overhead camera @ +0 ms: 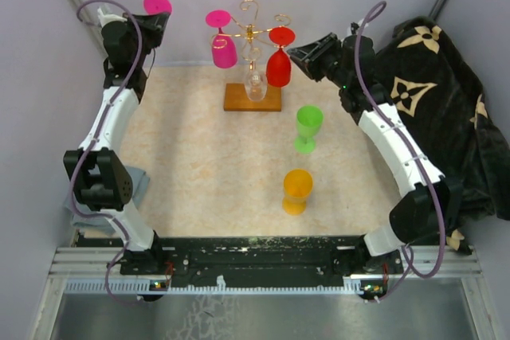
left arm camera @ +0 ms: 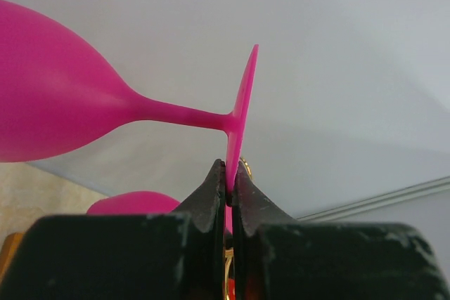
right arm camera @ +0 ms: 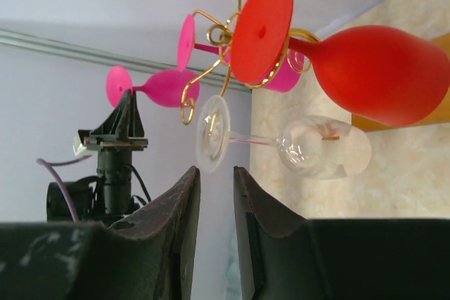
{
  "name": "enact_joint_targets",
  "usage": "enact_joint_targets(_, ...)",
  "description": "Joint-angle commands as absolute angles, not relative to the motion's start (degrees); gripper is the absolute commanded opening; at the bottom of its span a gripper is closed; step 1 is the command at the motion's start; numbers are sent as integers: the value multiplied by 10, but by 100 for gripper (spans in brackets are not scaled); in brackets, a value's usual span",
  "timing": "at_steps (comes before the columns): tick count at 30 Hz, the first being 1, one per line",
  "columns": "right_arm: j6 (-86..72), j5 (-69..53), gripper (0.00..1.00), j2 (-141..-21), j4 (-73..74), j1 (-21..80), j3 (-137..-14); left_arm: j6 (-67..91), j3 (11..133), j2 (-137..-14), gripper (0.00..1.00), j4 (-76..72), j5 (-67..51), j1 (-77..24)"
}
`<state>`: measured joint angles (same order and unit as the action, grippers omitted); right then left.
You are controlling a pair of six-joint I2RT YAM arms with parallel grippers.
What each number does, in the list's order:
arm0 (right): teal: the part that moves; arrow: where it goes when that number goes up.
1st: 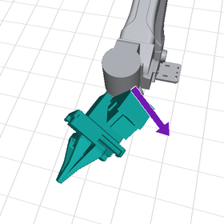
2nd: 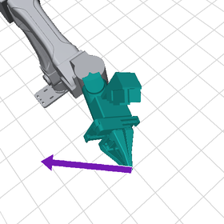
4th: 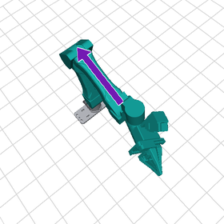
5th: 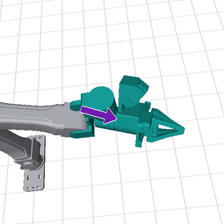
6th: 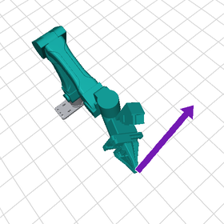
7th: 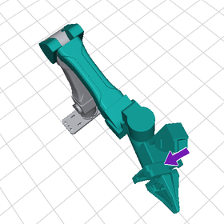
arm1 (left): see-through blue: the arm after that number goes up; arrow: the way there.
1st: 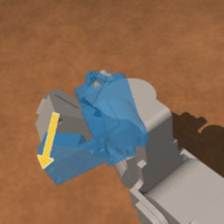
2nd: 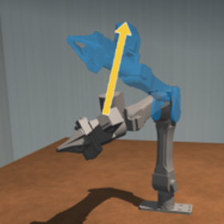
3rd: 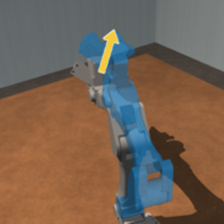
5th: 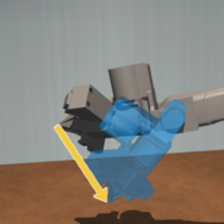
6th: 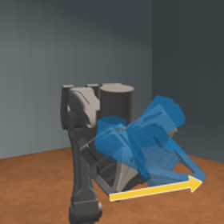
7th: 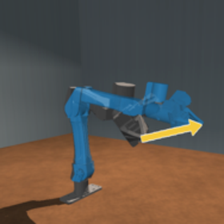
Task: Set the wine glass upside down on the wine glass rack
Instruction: Adjust the wine rack at the center of the board, then turn the wine glass upside down at the wine rack.
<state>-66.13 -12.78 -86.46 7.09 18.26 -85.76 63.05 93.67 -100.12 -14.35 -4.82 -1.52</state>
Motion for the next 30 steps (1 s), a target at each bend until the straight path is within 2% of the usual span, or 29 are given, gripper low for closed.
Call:
enact_joint_targets(1,-592,-77,26,-796,80,188,-861,623,1006,-1058,3,-161,-97,-17)
enact_joint_targets(9,-554,-49,26,-763,103,187,-852,652,1103,-1156,4,-206,-178,-24)
enact_joint_targets(20,-532,-44,26,-760,111,184,-849,718,1108,-1205,4,-343,-225,-32)
enact_joint_targets(30,-534,-53,26,-764,102,179,-841,802,1108,-1208,3,-368,-241,-38)
